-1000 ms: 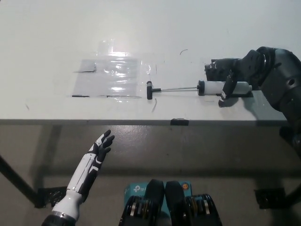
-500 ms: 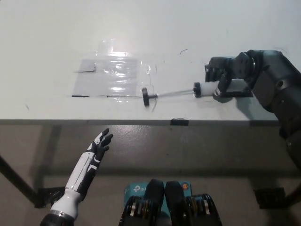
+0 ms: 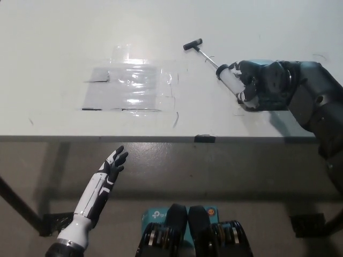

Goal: The robot uses right hand to pick up a small white air pumper and uses its left hand to compress it, and then puts it on the desk

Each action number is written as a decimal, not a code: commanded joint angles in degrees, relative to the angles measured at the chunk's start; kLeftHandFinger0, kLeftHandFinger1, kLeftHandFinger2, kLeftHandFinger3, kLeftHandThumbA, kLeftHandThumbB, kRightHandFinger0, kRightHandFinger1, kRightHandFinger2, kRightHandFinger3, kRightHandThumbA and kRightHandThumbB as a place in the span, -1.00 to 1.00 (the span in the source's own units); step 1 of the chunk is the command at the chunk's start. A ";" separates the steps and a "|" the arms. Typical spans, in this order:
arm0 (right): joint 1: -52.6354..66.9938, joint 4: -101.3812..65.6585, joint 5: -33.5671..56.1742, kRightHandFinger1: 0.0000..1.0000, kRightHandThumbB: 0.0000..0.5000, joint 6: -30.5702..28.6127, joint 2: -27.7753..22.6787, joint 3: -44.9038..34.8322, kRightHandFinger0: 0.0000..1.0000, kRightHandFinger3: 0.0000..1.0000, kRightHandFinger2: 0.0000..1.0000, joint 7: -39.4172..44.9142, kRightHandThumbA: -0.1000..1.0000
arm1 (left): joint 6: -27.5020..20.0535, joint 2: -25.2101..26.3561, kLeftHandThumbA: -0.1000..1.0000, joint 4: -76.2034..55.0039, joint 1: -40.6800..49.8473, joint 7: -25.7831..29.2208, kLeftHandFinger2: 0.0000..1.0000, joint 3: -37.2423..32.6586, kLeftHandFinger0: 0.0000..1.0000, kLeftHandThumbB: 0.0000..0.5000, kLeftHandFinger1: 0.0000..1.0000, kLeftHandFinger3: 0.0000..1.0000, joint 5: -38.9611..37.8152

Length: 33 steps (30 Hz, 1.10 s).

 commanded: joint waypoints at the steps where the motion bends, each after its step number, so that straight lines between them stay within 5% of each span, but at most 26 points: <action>1: -1.93 -0.58 1.28 0.37 -0.38 -2.11 -2.00 -1.76 -0.52 1.00 0.99 -2.61 -1.00 | -1.60 1.25 1.00 -1.16 -1.31 -1.35 1.00 0.63 1.00 -0.31 1.00 1.00 -0.83; 6: -1.46 -1.56 3.23 0.39 -0.34 -3.44 -2.90 -5.05 -0.55 0.84 0.93 -2.21 -1.00 | -1.50 1.34 1.00 -1.27 -0.96 -1.42 1.00 0.82 1.00 -0.28 1.00 1.00 -1.15; 21: 0.72 -3.67 2.06 0.50 -0.32 -2.01 -3.16 -6.32 -0.44 0.91 1.00 -4.66 -1.00 | -1.45 1.23 1.00 -1.51 0.29 -1.09 1.00 0.79 1.00 -0.26 1.00 1.00 -0.88; 22: 0.98 -3.72 2.20 0.63 -0.26 -1.90 -3.05 -6.55 -0.21 0.96 1.00 -5.51 -0.83 | -1.49 1.17 1.00 -1.61 0.53 -1.09 1.00 0.73 1.00 -0.25 1.00 1.00 -0.88; 23: 0.94 -3.64 2.54 1.00 -0.22 -1.39 -2.85 -7.04 0.55 1.00 1.00 -6.50 -0.30 | -1.58 1.07 1.00 -1.57 0.59 -1.05 1.00 0.70 1.00 -0.22 1.00 1.00 -0.89; 24: 0.34 -3.49 2.90 1.00 -0.10 -0.61 -2.76 -7.44 1.00 1.00 1.00 -6.40 0.02 | -1.72 0.90 1.00 -1.18 0.17 -0.97 1.00 0.70 1.00 -0.21 1.00 1.00 -0.90; 25: -0.32 -3.78 3.08 1.00 0.12 0.23 -2.67 -7.64 1.00 1.00 1.00 -5.29 0.31 | -1.93 0.95 1.00 -0.83 -0.04 -0.95 1.00 0.69 1.00 -0.22 1.00 1.00 -0.78; 28: -1.45 -4.24 2.88 1.00 0.47 1.48 -2.47 -7.70 1.00 1.00 1.00 -4.42 0.60 | -1.39 1.16 1.00 -1.12 -0.10 -1.08 1.00 0.64 1.00 -0.22 1.00 1.00 -0.60; 30: -2.45 -4.61 0.90 1.00 0.52 2.50 -1.86 -6.03 1.00 1.00 1.00 -4.98 0.86 | -1.23 1.23 1.00 -1.76 0.44 -1.19 1.00 0.58 1.00 -0.23 1.00 1.00 -0.64; 33: -3.71 -3.79 0.54 1.00 0.65 3.12 -0.57 -5.50 1.00 1.00 1.00 -6.24 0.96 | -1.66 1.16 1.00 -1.54 0.72 -0.94 1.00 0.60 1.00 -0.16 1.00 1.00 -0.43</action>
